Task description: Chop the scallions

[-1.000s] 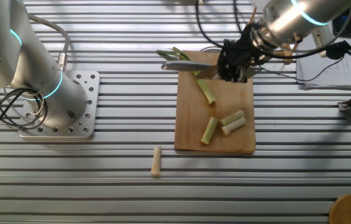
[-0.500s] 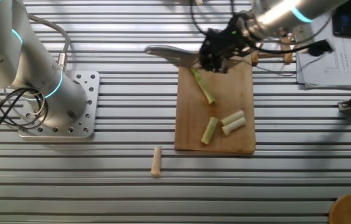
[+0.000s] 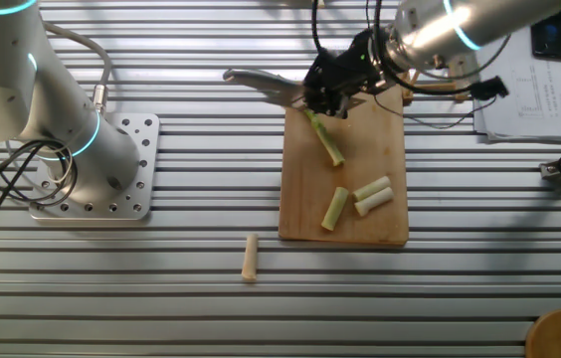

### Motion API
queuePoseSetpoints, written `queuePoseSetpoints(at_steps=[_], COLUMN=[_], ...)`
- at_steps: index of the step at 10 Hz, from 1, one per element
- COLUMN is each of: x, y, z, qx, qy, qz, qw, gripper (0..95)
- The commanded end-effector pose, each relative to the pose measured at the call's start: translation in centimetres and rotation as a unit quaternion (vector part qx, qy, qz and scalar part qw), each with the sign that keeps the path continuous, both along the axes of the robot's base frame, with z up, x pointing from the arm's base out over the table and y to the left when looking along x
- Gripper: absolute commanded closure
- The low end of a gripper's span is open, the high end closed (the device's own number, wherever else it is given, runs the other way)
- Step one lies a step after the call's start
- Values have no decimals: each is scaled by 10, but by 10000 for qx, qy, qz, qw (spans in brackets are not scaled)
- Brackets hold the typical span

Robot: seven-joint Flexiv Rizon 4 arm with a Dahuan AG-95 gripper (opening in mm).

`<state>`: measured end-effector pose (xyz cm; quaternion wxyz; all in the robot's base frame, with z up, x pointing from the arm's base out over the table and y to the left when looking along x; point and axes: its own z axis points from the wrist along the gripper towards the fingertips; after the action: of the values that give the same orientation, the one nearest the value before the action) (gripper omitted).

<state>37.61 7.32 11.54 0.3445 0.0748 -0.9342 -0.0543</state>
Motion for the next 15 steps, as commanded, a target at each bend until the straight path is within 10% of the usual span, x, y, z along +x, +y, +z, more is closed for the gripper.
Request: queuePoseSetpoints(at_steps=[1,9,11,15], x=[-21,-35,-35,-35], y=[2,11,11,12], z=[0,7,7,6], qx=[-34,-125,-113,-221], qy=[-81,-137,173,246], qz=[-51,-21,9,106], qw=[9999,9998,9998,9994], gripper=[950,950,950,950])
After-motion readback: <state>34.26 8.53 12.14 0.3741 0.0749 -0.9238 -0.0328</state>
